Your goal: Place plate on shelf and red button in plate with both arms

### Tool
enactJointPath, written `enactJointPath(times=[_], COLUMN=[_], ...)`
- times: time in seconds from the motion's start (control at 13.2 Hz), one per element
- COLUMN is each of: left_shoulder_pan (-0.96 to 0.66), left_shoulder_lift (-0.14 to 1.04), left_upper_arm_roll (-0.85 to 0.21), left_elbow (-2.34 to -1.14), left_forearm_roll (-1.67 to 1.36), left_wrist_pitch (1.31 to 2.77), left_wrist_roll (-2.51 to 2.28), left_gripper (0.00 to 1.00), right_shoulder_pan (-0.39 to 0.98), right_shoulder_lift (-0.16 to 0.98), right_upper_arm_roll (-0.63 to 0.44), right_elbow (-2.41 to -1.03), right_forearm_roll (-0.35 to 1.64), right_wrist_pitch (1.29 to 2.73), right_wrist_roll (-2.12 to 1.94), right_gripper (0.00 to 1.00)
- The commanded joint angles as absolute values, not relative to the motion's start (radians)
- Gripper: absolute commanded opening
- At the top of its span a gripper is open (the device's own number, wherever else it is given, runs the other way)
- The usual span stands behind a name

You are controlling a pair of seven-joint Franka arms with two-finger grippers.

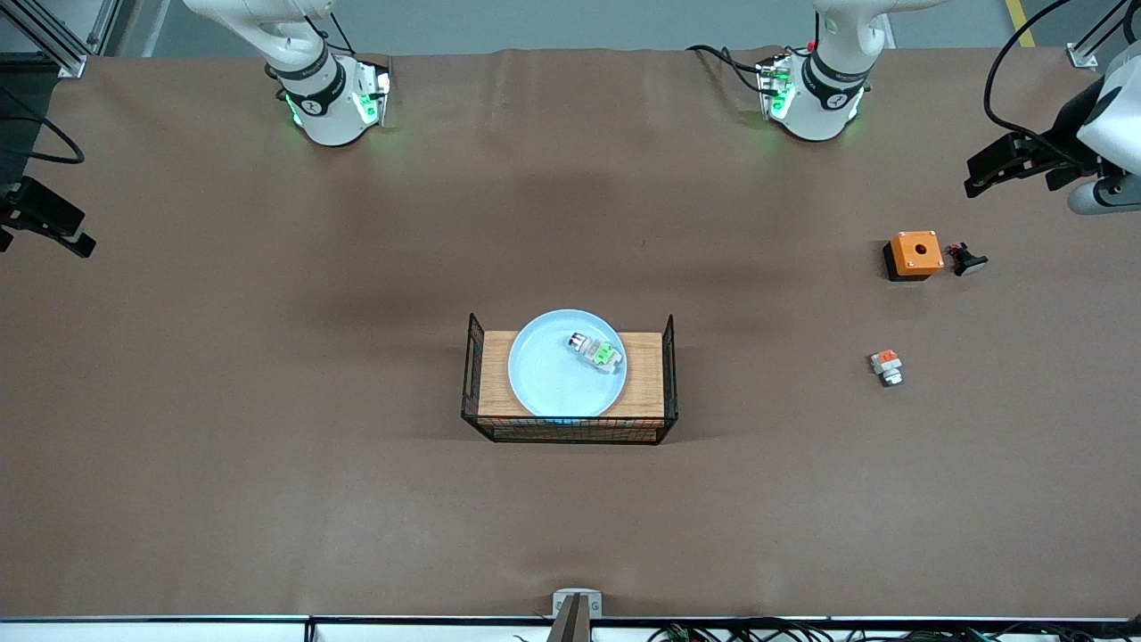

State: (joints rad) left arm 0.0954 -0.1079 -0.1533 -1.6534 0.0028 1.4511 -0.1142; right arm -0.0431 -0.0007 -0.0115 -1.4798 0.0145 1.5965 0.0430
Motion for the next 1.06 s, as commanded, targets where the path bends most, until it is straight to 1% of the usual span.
enactJointPath(times=[0.0, 0.23, 0.83, 0.98], left_shoulder_pan=[0.078, 0.066, 0.071, 0.069], left_shoulder_lift=[-0.176, -0.187, -0.156, -0.152], left_upper_arm_roll=[-0.147, -0.147, -0.147, -0.147], left_elbow=[-1.750, -1.738, -1.651, -1.649], left_forearm_roll=[-0.015, -0.015, 0.000, 0.002], left_wrist_pitch=[1.512, 1.513, 1.500, 1.496], left_wrist_roll=[-0.097, -0.098, -0.101, -0.101], left_gripper=[1.00, 1.00, 1.00, 1.00], right_shoulder_pan=[-0.041, -0.040, -0.040, -0.040], right_shoulder_lift=[0.008, 0.008, 0.008, 0.008], right_upper_arm_roll=[-0.011, -0.011, -0.011, -0.011], right_elbow=[-1.457, -1.457, -1.457, -1.457], right_forearm_roll=[-0.003, -0.003, -0.003, -0.003], right_wrist_pitch=[1.586, 1.586, 1.586, 1.586], right_wrist_roll=[0.031, 0.031, 0.031, 0.031], right_gripper=[1.00, 1.00, 1.00, 1.00])
